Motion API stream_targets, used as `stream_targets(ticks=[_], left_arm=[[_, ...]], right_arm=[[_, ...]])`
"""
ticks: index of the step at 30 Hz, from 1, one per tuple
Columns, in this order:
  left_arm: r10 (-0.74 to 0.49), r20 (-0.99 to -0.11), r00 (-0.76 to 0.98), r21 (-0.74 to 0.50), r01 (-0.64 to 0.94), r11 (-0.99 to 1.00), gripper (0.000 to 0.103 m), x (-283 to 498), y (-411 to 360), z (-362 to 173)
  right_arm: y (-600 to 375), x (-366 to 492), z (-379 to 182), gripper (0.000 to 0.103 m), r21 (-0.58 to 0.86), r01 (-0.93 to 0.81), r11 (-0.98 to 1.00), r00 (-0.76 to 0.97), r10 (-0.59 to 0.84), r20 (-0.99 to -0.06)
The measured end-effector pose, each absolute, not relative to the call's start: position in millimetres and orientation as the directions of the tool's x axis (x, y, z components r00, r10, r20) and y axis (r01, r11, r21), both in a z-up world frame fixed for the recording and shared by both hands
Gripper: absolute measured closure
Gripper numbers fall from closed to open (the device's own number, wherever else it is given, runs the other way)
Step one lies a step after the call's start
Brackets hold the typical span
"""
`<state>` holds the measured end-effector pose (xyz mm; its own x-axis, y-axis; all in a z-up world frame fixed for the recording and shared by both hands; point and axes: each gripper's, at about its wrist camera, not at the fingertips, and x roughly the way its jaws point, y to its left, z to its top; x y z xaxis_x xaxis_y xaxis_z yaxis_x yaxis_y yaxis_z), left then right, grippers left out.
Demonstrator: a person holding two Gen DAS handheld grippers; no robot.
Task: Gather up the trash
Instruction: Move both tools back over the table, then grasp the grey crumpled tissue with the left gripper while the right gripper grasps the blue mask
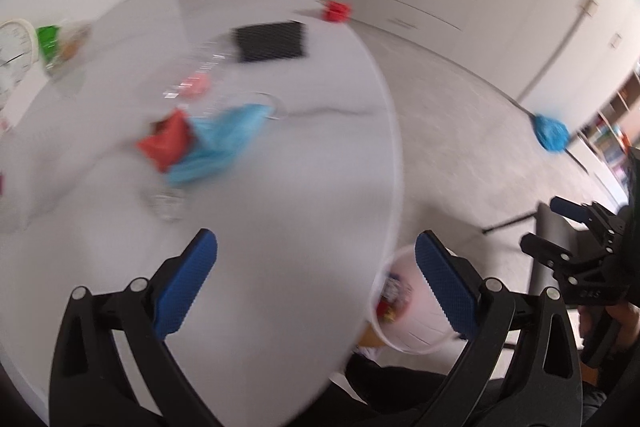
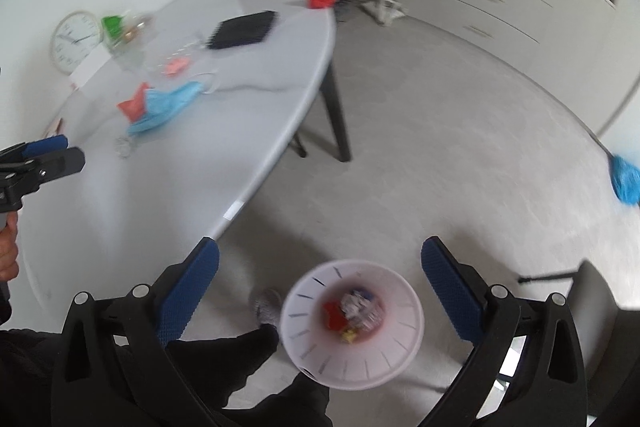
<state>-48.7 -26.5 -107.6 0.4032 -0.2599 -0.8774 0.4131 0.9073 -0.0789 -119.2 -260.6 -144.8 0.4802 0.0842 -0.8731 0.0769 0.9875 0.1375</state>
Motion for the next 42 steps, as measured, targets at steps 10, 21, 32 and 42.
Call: stream_targets(ticks=[10,21,32,42], left_arm=[[-0.19,-0.871,0.453,-0.083,0.246,0.966,0.008,-3.4,61.2,-144.0],[-0.178,-0.906,0.384,-0.059,0.302,0.952,0.032,40.3,75.4,-213.2],[-0.174,-0.914,0.367,-0.063,0.296,0.953,0.062,67.9,65.8,-241.2],[-0.202,-0.907,0.37,-0.114,0.246,0.963,0.067,63.6,75.7,-235.5]], right_arm=[[-187.8,-54.0,-148.1,0.003,0.17,-0.051,0.984,0.468,0.174,-0.867],[-149.9,-5.6,-163.3,0.003,0.175,-0.048,0.983,0.432,0.178,-0.884],[-140.8,16.8,-176.2,0.003,0.174,-0.045,0.984,0.409,0.177,-0.895],[-109.1,57.2,-174.9,0.003,0.174,-0.167,0.97,0.419,0.23,-0.878]])
